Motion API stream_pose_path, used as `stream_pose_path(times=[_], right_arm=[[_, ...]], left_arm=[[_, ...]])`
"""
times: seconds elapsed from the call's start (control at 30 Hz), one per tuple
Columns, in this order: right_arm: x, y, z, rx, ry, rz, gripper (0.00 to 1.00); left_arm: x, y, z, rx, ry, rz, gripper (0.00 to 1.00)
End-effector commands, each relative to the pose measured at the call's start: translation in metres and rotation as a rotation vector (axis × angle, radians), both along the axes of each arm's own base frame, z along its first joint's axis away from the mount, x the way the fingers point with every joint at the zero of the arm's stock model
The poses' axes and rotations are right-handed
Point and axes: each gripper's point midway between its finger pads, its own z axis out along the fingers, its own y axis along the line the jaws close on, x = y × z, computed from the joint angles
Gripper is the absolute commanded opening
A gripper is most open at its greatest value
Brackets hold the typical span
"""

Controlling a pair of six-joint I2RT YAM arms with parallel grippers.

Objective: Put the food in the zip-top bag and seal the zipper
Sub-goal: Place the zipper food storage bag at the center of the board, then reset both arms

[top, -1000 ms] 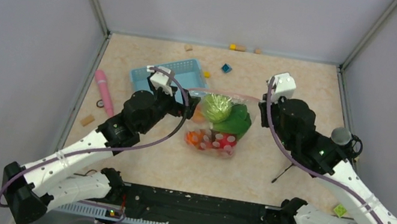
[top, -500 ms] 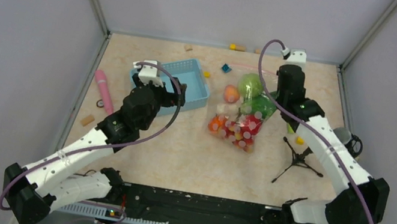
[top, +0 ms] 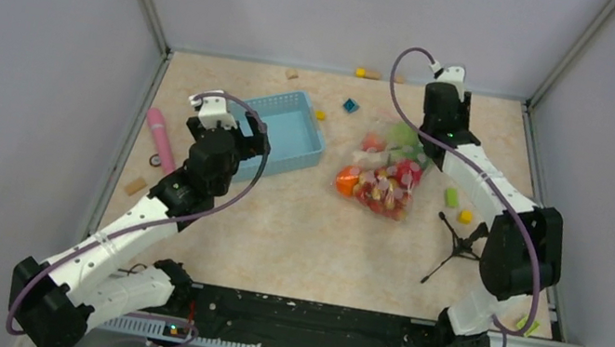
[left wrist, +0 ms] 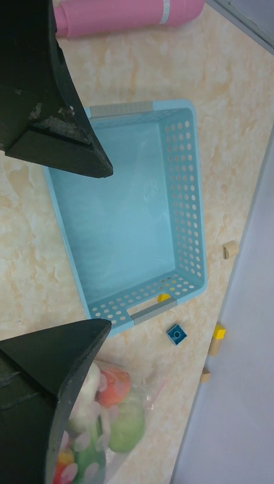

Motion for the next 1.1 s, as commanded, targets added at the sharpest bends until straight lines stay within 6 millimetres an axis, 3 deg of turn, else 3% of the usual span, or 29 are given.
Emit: stream_pose_path(times=[0.0, 0.1, 0.13, 0.3, 0.43, 0.6, 0.73, 0.87, 1.07], right_arm=[[0.017, -0.002, 0.053, 0.035, -0.159, -0.043, 0.57], [0.012, -0.001, 0.066, 0.06, -0.174, -0.029, 0.97], [0.009, 0.0, 0.07, 0.078, -0.18, -0.029, 0.98], [-0.026, 0.013, 0.096, 0.246, -0.216, 0.059, 0.99], [-0.073, 0.032, 0.107, 0.405, -0.229, 0.207, 0.99], [-0.14, 0.065, 0.108, 0.608, -0.223, 0.445, 0.99], [-0.179, 0.071, 0.108, 0.7, -0.222, 0.508, 0.99], [-0.205, 0.075, 0.106, 0.744, -0.205, 0.558, 0.99], [-0.216, 0.077, 0.093, 0.746, -0.178, 0.587, 0.99]], left_arm=[[0.002, 0.006, 0.001, -0.008, 0.004, 0.035, 0.98], [0.0, 0.005, 0.002, -0.012, 0.012, 0.023, 0.98], [-0.001, 0.004, 0.003, -0.017, 0.017, 0.019, 0.99], [-0.01, 0.008, 0.005, -0.041, 0.047, 0.02, 0.98], [-0.019, 0.01, 0.006, -0.058, 0.073, 0.019, 0.98], [-0.031, 0.014, 0.007, -0.083, 0.096, 0.014, 0.98], [-0.041, 0.016, 0.008, -0.1, 0.111, 0.008, 0.98], [-0.048, 0.02, 0.014, -0.111, 0.106, 0.004, 0.99], [-0.055, 0.03, 0.02, -0.099, 0.106, 0.036, 0.98]])
